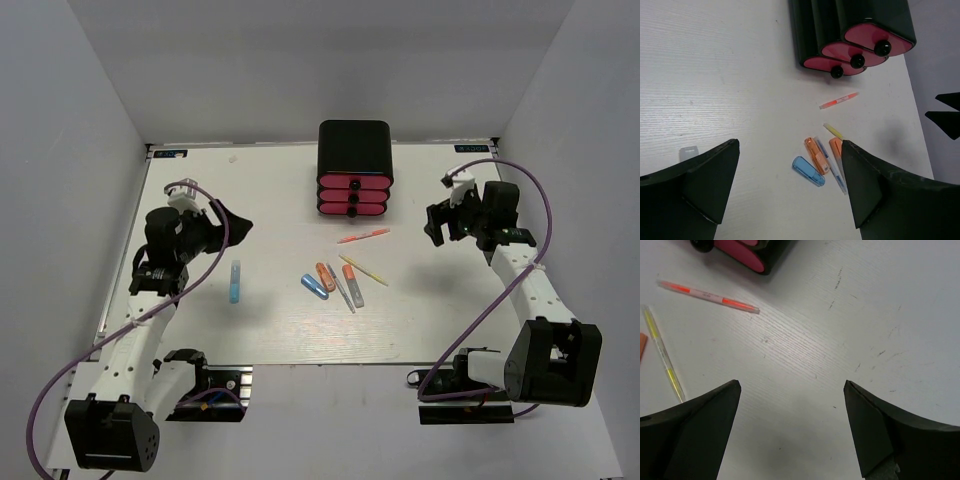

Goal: Sort the stationery into containers
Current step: Open the drawer in the storage box, then pick up the pen from the center of the board.

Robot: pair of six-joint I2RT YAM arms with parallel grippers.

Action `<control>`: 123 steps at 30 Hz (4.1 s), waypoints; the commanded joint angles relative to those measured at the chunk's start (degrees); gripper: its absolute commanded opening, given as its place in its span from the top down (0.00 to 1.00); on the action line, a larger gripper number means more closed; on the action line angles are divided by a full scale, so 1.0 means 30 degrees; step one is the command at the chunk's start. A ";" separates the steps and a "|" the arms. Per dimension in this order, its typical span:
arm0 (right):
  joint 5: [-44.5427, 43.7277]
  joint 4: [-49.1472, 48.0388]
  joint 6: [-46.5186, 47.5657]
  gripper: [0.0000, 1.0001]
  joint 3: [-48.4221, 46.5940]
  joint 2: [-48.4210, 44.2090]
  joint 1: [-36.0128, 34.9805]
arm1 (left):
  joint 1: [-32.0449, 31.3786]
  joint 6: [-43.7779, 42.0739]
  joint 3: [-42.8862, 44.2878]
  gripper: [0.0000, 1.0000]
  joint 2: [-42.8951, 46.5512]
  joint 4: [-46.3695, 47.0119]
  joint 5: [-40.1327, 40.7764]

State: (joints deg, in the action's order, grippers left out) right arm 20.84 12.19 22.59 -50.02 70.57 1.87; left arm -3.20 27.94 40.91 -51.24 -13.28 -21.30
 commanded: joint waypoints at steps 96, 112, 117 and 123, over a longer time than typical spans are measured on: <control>0.0084 -0.6026 -1.7290 0.19 -0.1579 0.5102 -0.8680 | -0.0925 -0.1053 -0.0249 0.31 -0.8930 -0.2693 0.6334; -0.0062 -0.8369 -0.6419 0.10 0.1615 0.0912 -0.8680 | -0.3267 -0.1639 0.2187 0.53 -1.3124 -0.5418 0.9707; 0.0962 -0.8684 -0.5157 0.10 0.2254 0.0357 -0.8680 | -0.3649 -0.1639 0.1804 0.76 -1.3124 -0.5418 0.9707; 0.1314 -0.9218 -0.4338 0.20 0.2640 -0.0348 -0.8621 | -0.4030 -0.1842 0.2856 0.90 -1.0639 -0.5242 0.8247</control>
State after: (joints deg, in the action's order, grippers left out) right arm 23.05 -11.38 6.15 -42.09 71.24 -24.36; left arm -14.52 23.03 47.70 -88.55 -27.90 7.11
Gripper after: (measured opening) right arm 0.822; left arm 0.372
